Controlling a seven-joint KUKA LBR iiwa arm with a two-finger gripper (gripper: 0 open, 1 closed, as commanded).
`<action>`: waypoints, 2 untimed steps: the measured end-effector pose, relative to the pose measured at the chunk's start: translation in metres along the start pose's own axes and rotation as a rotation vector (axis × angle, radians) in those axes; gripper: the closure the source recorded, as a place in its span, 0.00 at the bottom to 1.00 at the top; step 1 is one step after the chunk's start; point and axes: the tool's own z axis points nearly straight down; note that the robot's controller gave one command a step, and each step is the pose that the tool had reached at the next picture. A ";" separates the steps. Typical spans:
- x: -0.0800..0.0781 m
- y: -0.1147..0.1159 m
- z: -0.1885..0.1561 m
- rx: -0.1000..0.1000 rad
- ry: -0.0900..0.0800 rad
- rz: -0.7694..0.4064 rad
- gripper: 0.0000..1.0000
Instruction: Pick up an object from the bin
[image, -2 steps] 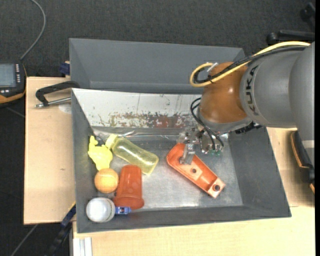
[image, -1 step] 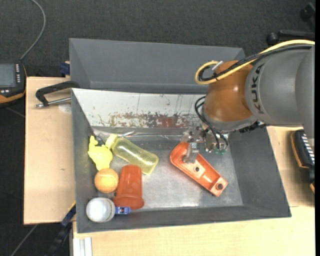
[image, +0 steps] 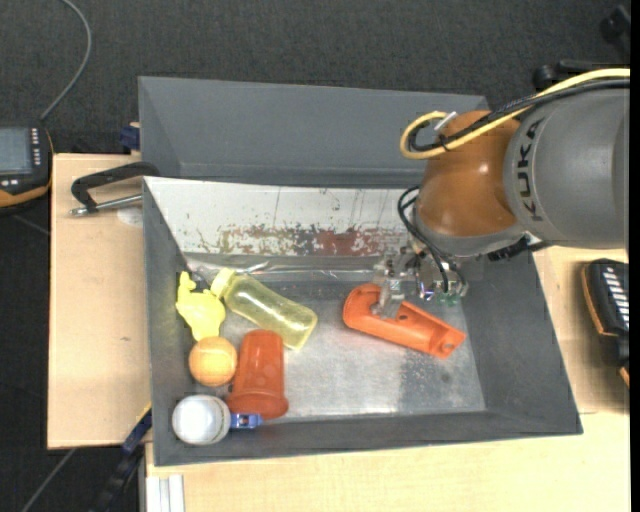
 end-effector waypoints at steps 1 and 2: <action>-0.005 0.002 -0.023 0.000 -0.008 -0.026 1.00; -0.002 -0.003 -0.082 -0.001 -0.002 -0.023 1.00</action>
Offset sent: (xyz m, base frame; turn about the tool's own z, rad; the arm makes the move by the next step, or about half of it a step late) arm -0.0047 -0.0126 0.1864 0.0058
